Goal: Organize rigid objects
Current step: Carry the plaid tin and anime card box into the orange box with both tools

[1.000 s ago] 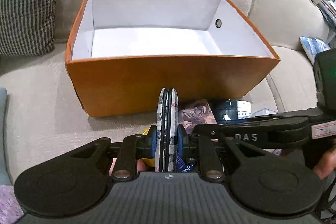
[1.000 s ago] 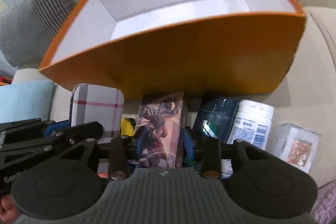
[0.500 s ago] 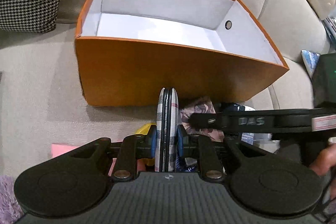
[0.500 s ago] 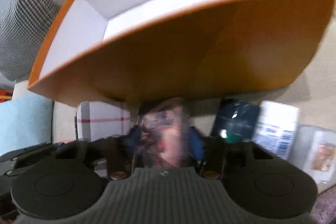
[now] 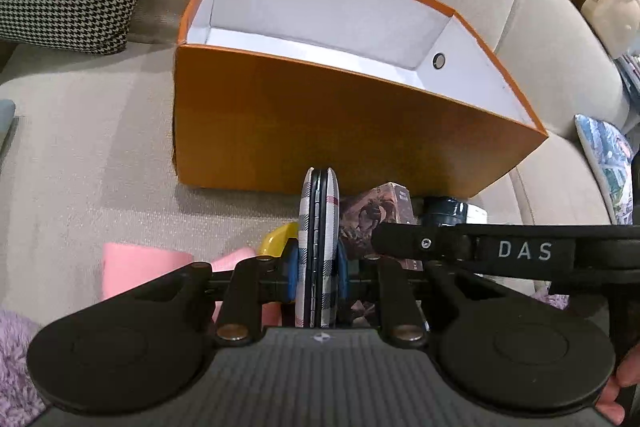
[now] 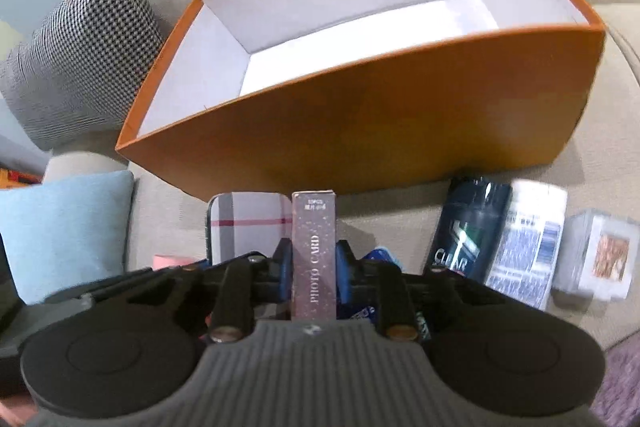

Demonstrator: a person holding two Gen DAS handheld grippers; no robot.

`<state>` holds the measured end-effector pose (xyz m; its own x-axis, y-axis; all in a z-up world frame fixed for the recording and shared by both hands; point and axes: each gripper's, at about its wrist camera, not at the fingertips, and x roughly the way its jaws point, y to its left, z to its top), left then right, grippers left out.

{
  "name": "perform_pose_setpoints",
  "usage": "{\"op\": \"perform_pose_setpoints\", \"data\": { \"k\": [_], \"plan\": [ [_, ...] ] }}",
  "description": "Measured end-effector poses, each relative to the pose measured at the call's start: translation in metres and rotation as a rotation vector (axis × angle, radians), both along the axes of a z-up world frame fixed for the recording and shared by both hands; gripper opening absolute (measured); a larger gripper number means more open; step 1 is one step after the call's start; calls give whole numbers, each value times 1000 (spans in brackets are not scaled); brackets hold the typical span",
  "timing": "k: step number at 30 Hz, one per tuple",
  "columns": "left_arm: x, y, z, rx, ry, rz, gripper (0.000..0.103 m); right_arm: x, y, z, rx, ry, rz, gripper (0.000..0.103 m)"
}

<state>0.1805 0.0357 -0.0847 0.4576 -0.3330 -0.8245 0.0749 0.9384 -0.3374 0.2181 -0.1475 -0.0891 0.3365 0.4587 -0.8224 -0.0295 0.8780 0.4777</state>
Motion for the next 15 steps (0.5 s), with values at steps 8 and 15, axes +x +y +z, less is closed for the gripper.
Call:
{"op": "perform_pose_setpoints", "data": {
  "k": [8, 15],
  "plan": [
    [-21, 12, 74, -117, -113, -1, 21, -25, -18, 82, 14, -190, 26, 23],
    [23, 24, 135, -108, -215, -10, 21, 9, -35, 137, 57, -307, 11, 23]
  ]
}}
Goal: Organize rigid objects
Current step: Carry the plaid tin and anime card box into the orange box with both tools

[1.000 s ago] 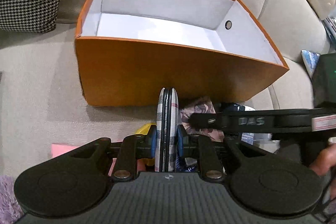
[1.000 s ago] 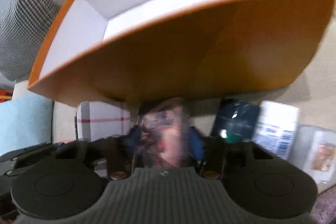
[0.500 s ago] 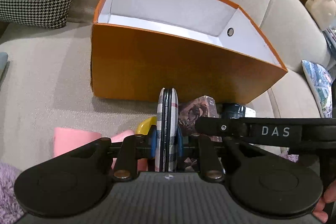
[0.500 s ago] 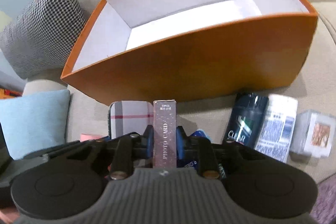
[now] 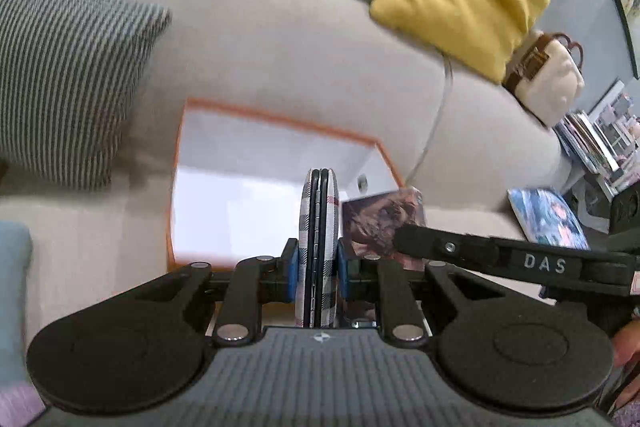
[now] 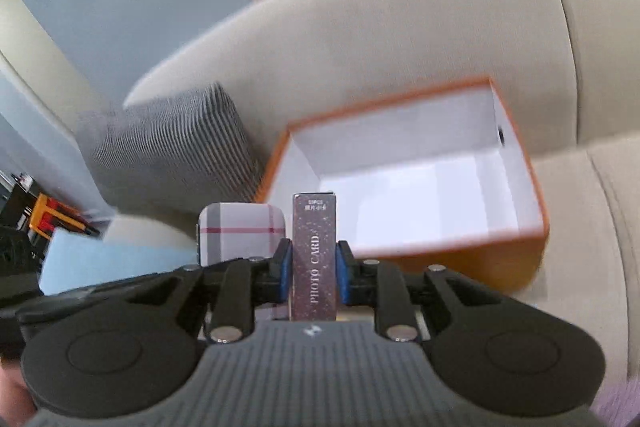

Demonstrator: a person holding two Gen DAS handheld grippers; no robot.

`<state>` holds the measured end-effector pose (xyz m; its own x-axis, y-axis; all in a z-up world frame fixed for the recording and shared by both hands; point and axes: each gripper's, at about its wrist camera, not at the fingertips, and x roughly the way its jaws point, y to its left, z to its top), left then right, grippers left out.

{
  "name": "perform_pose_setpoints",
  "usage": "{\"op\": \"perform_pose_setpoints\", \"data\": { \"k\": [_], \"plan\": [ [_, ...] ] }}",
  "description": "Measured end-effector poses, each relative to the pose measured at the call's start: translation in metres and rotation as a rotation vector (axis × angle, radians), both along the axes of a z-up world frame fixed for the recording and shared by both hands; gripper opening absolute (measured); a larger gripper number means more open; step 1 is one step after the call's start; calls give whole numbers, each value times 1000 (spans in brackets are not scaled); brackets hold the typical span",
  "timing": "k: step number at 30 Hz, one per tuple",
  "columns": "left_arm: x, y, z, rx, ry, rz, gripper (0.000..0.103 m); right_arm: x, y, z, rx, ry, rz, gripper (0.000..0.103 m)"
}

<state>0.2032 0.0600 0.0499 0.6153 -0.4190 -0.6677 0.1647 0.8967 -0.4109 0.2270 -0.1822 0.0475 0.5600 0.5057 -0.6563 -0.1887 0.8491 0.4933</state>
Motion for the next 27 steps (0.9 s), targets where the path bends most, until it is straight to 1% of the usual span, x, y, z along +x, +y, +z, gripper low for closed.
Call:
{"op": "perform_pose_setpoints", "data": {
  "k": [2, 4, 7, 8, 13, 16, 21, 23, 27],
  "plan": [
    [22, 2, 3, 14, 6, 4, 21, 22, 4, 2, -16, -12, -12, 23],
    [48, 4, -2, 19, 41, 7, 21, 45, 8, -4, -20, 2, -23, 23],
    [88, -1, -21, 36, 116, 1, 21, 77, 12, -22, -8, 58, -22, 23],
    [104, -3, -31, 40, 147, -2, 21, 86, 14, -30, -6, 78, -26, 23],
    [155, -19, -75, 91, 267, -12, 21, 128, 21, -77, -31, 160, -34, 23],
    [175, -23, -96, 128, 319, -16, 21, 150, 23, -97, -32, 198, -32, 23],
    [199, -26, -122, 177, 394, -4, 21, 167, 27, -122, -56, 229, -28, 23],
    [204, -28, -130, 202, 413, 2, 21, 170, 27, -130, -48, 247, -26, 23],
    [209, -32, -140, 234, 422, -4, 22, 176, 29, -141, -41, 274, -23, 23]
  ]
}}
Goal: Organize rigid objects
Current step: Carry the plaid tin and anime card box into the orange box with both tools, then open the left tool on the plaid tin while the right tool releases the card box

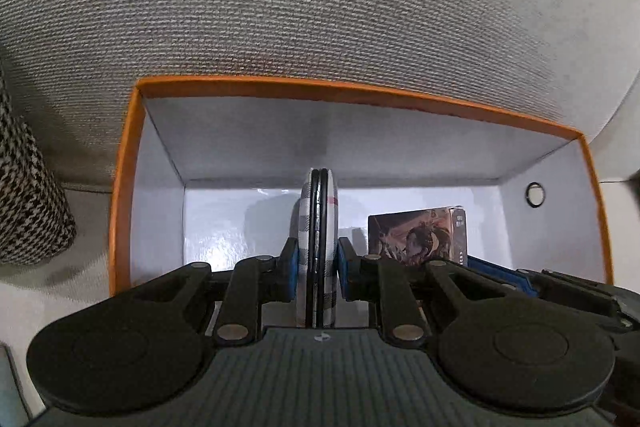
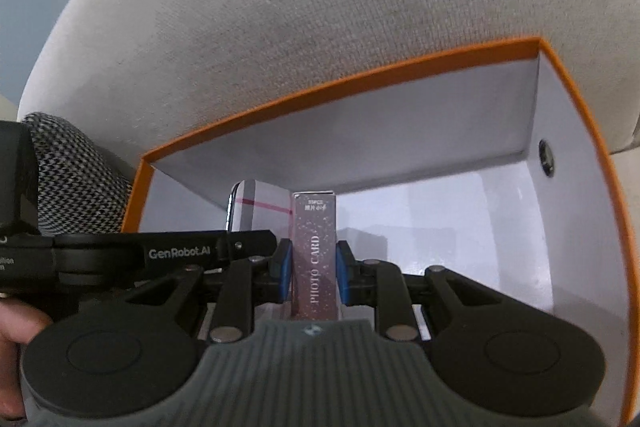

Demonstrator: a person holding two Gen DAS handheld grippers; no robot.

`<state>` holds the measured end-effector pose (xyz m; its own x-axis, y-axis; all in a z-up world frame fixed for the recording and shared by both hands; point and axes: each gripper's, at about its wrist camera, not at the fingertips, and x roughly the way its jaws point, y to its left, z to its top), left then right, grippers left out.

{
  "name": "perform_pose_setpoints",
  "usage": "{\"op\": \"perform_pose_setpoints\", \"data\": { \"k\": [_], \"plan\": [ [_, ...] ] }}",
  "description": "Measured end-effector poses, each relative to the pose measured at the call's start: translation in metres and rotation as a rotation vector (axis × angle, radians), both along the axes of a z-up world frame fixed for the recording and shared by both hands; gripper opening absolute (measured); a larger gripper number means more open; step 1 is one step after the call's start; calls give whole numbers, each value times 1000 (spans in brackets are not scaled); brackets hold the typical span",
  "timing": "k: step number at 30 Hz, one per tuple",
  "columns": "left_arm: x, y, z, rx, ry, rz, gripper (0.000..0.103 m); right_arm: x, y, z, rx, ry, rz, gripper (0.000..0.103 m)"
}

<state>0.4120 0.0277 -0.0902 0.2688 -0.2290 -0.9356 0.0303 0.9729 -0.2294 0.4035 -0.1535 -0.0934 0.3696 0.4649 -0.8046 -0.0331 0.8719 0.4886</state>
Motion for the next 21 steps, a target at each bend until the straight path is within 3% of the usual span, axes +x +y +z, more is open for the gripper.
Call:
{"op": "perform_pose_setpoints", "data": {
  "k": [8, 12, 17, 21],
  "plan": [
    [-9, -18, 17, 148, -66, -77, 33, 3, 6, -4, -2, 21, 10, 23],
    [-21, -9, 40, 121, -126, -91, 37, 5, 10, -3, -13, 29, 12, 23],
    [-38, 20, 77, 95, -264, -51, 40, 14, 21, -2, -72, 44, 3, 23],
    [-53, 40, 90, 111, -272, 11, 44, 19, 30, -2, -88, 64, -17, 23]
  ]
}}
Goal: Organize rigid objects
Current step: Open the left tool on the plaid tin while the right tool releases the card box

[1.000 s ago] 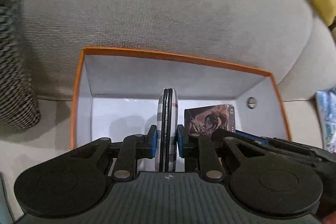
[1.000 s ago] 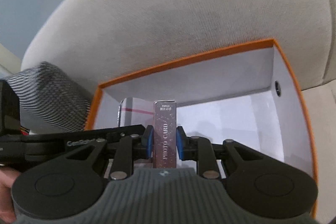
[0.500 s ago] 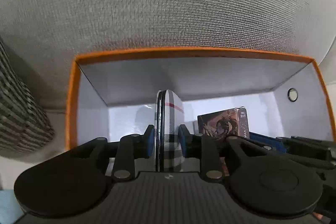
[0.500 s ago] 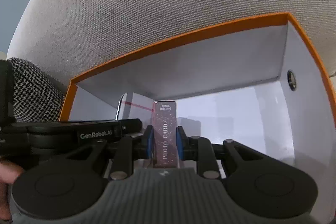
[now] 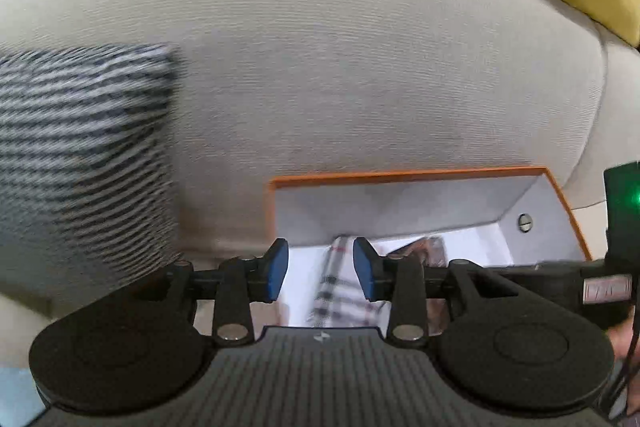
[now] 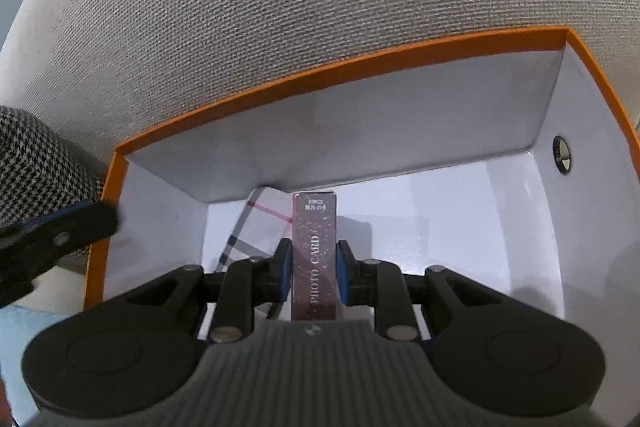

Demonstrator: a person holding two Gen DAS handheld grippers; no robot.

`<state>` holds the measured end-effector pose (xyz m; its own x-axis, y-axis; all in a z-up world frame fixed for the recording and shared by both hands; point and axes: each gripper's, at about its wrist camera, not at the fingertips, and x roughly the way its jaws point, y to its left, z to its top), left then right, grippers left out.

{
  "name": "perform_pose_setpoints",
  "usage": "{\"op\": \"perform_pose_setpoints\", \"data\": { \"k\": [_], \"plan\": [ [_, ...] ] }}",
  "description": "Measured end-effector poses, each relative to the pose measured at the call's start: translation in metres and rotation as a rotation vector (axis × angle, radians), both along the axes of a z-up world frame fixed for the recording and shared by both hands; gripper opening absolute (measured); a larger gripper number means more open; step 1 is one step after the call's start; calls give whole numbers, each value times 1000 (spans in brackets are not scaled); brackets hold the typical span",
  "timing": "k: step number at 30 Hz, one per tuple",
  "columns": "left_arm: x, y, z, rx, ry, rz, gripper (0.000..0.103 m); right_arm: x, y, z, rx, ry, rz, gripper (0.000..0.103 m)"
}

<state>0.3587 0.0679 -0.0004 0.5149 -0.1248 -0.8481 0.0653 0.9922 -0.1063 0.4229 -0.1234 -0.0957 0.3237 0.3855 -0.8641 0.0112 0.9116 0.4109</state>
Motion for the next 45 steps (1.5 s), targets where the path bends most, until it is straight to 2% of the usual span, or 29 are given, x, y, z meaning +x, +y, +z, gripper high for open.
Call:
{"op": "perform_pose_setpoints", "data": {
  "k": [7, 10, 13, 19, 24, 30, 34, 39, 45],
  "plan": [
    [-12, 27, -11, -96, 64, 17, 43, 2, 11, -3, 35, 43, -31, 23],
    [-16, 31, -18, -111, 73, 9, 39, 1, 17, -3, 71, 77, -47, 24],
    [-19, 31, -21, -124, 80, -6, 31, 1, 25, 1, 36, 44, -36, 24],
    [-33, 28, -33, -134, 77, -25, 29, 7, 25, 6, 65, -14, 25, 25],
    [-30, 22, -48, -140, 76, -19, 29, 16, 8, 0, 105, 43, 6, 25],
    [-31, 26, -52, -140, 71, -19, 29, 20, -1, -3, 18, 49, 40, 28],
    [-35, 28, -47, -137, 65, -18, 29, 17, 0, -6, -54, 67, 70, 43],
    [-36, 24, -60, -140, 67, -22, 29, 12, 4, -13, -108, 106, 97, 50],
    [-34, 23, -64, -140, 62, -23, 29, 12, 13, -20, -72, 117, 105, 45]
  ]
}}
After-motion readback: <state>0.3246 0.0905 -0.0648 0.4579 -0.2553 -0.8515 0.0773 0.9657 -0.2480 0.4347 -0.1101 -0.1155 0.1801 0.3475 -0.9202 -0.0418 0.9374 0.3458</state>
